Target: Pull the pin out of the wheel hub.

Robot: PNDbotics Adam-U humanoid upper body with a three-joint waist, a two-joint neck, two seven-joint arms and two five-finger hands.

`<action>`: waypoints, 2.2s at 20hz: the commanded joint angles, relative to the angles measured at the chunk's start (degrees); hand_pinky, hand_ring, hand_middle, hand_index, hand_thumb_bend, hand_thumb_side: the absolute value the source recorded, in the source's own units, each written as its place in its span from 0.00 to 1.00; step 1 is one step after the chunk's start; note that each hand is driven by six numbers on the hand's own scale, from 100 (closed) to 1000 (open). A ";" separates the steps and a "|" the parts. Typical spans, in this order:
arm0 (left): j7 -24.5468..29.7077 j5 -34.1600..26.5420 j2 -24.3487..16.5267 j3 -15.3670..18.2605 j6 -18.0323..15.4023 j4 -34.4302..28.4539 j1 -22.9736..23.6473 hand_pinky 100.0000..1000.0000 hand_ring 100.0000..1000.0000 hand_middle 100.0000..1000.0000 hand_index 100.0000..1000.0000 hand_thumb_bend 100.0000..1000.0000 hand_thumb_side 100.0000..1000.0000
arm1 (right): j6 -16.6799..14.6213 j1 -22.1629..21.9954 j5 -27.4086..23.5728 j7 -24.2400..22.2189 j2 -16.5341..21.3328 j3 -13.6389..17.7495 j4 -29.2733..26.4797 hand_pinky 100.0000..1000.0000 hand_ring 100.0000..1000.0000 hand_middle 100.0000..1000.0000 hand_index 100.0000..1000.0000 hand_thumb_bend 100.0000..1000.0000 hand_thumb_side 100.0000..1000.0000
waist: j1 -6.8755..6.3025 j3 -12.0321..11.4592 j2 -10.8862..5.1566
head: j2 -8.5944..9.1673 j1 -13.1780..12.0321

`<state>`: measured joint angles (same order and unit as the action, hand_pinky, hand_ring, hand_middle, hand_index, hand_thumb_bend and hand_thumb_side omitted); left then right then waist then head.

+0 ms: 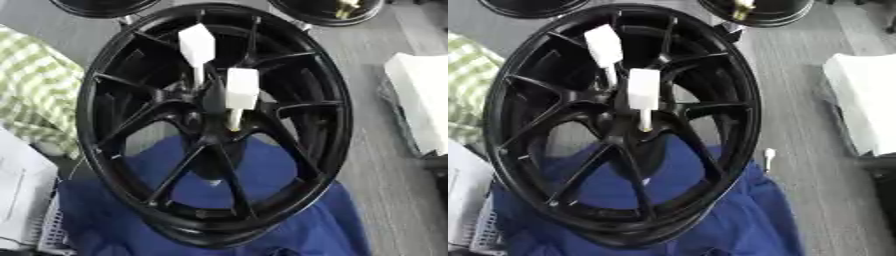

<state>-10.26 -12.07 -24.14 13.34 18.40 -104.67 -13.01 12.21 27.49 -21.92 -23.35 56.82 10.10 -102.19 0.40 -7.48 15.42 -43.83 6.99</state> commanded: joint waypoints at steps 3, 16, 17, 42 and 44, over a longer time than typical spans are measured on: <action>-0.92 -0.17 -1.49 1.09 -0.65 -0.93 -0.41 0.81 0.55 0.44 0.68 0.00 0.65 | -6.55 -18.84 5.95 16.30 2.19 9.20 -11.08 0.97 0.74 0.26 0.42 0.00 0.00 | -1.49 -0.20 -0.68 | -0.29 -3.23; -2.09 -0.51 0.31 1.45 -1.72 -0.70 -1.00 0.80 0.54 0.43 0.66 0.00 0.62 | -15.92 -41.34 27.77 18.71 -14.23 14.19 -11.19 1.00 0.91 0.77 0.83 0.00 0.04 | -5.12 0.50 0.31 | -0.29 -4.44; -2.16 -0.47 0.23 1.30 -1.85 -0.81 -0.89 0.80 0.54 0.43 0.66 0.00 0.62 | -15.03 -42.24 28.72 17.77 -15.77 14.48 -11.81 1.00 0.92 0.78 0.84 0.00 0.07 | -5.10 0.57 0.33 | -0.29 -4.31; -1.15 0.05 -0.08 -0.58 -1.38 -1.68 -3.38 0.79 0.54 0.43 0.66 0.01 0.62 | -19.80 -41.79 35.29 17.25 -28.31 11.73 -12.41 1.00 0.83 0.69 0.78 0.00 0.46 | -2.81 -0.49 0.65 | -0.29 -2.47; -0.96 0.05 0.07 -0.80 -1.35 -1.80 -3.70 0.79 0.54 0.43 0.66 0.01 0.62 | -19.73 -40.37 33.37 19.15 -27.42 10.65 -12.41 1.00 0.84 0.70 0.79 0.00 0.47 | -2.76 -0.90 0.68 | -0.29 -2.28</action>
<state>-11.46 -12.07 -22.67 12.46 17.13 -105.28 -15.97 -7.40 -13.01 12.88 -5.33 27.43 20.77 -113.25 -2.49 -8.42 16.64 -44.05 4.60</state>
